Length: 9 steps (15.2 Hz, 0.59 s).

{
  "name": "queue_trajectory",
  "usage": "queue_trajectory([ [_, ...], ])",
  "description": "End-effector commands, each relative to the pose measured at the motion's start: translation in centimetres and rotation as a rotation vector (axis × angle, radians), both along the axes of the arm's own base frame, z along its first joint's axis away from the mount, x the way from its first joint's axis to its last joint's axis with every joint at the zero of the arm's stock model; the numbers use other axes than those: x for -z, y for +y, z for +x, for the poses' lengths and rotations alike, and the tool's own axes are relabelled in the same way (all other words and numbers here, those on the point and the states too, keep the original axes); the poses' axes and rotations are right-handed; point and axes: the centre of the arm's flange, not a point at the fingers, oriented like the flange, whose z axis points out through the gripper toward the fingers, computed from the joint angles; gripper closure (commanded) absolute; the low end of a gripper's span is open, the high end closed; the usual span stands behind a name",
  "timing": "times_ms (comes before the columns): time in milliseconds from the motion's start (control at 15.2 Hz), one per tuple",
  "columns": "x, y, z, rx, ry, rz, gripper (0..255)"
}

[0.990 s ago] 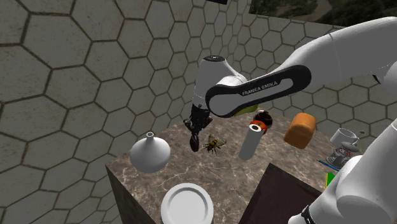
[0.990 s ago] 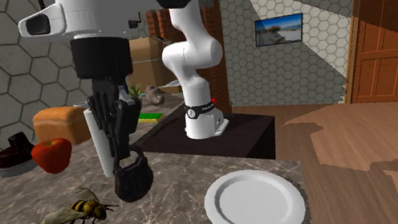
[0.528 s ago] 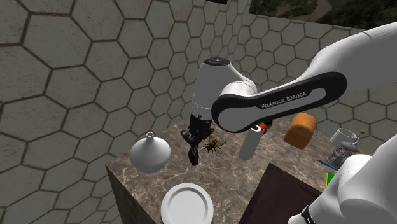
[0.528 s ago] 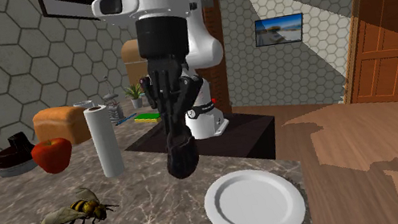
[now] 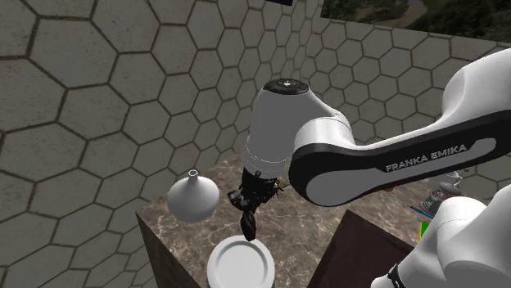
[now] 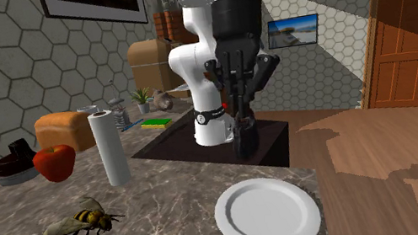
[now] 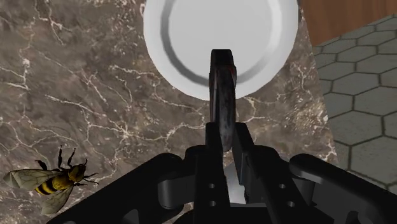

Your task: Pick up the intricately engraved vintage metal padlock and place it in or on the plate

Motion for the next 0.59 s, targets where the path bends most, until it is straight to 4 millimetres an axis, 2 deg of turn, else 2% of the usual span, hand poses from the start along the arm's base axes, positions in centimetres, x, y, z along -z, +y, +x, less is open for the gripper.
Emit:
queue_trajectory([
  [0,-0.1,1.7,-2.0,0.001,0.0,0.0,255],
  [528,4.1,1.7,-2.0,0.001,0.0,0.0,255],
])
